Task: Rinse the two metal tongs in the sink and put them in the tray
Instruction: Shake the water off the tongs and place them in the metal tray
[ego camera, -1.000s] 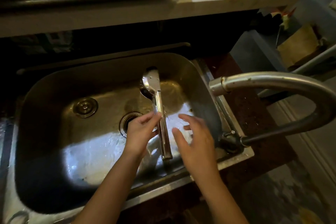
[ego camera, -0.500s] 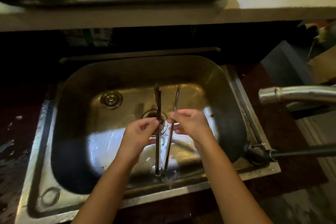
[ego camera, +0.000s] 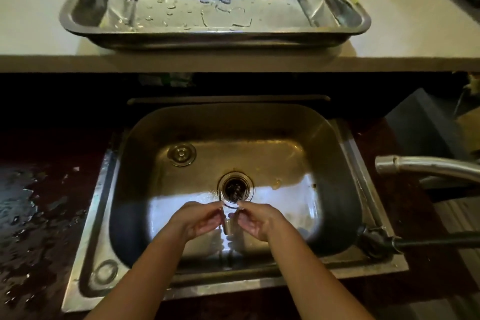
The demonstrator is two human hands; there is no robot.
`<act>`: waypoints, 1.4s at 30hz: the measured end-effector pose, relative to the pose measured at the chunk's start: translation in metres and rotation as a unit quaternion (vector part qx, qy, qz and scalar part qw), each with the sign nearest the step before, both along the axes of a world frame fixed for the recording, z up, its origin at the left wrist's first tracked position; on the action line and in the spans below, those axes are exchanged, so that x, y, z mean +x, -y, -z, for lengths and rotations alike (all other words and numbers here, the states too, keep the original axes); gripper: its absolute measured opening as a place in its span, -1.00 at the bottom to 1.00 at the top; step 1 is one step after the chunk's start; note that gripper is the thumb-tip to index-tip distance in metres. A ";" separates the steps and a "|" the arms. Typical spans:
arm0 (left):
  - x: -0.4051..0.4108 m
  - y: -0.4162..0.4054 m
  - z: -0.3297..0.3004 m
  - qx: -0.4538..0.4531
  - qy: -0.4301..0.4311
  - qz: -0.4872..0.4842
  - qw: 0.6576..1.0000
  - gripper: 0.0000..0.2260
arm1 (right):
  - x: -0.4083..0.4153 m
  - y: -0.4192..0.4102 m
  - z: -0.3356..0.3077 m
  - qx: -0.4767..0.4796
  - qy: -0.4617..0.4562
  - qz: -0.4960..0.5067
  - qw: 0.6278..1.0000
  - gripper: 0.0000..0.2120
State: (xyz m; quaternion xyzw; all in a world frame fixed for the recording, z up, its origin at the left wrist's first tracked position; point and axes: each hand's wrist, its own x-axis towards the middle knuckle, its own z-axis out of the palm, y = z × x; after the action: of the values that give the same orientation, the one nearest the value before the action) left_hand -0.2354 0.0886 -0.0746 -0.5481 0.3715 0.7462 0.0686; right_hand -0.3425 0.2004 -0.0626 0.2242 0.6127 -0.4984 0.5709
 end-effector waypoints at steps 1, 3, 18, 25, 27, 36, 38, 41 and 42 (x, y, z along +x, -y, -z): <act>0.000 0.001 -0.008 -0.011 -0.011 0.006 1.000 -0.88 | 0.000 0.002 -0.006 -0.006 -0.011 -0.025 1.000 -0.83; 0.002 0.002 -0.027 -0.039 -0.034 0.019 0.998 -0.90 | 0.000 0.007 -0.022 -0.020 -0.055 -0.091 0.994 -0.89; 0.013 0.027 -0.194 -0.429 -0.255 0.031 0.866 -0.68 | 0.008 0.039 -0.174 -0.240 -0.528 -0.120 0.806 -0.51; -0.023 0.068 -0.302 -0.536 -0.338 0.033 0.773 -0.67 | -0.030 0.070 -0.287 -0.295 -0.658 -0.124 0.682 -0.55; -0.037 0.080 -0.330 -0.545 -0.350 0.026 0.761 -0.68 | -0.044 0.080 -0.317 -0.301 -0.680 -0.122 0.657 -0.56; -0.100 0.125 -0.405 -0.545 -0.376 0.021 0.749 -0.67 | -0.105 0.129 -0.393 -0.304 -0.715 -0.088 0.623 -0.61; -0.113 0.133 -0.402 -0.541 -0.365 0.021 0.757 -0.67 | -0.117 0.138 -0.391 -0.296 -0.693 -0.088 0.651 -0.62; -0.127 0.144 -0.390 -0.535 -0.342 0.020 0.772 -0.70 | -0.132 0.151 -0.379 -0.289 -0.648 -0.092 0.699 -0.61; -0.132 0.147 -0.384 -0.533 -0.333 0.017 0.778 -0.72 | -0.137 0.155 -0.373 -0.285 -0.629 -0.090 0.718 -0.61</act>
State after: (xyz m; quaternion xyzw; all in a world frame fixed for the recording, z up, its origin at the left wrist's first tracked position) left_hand -0.3673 -0.0588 0.3092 -0.2079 0.7187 0.5640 -0.3495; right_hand -0.4798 0.0452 0.3102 -0.3705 0.6766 -0.6223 0.1332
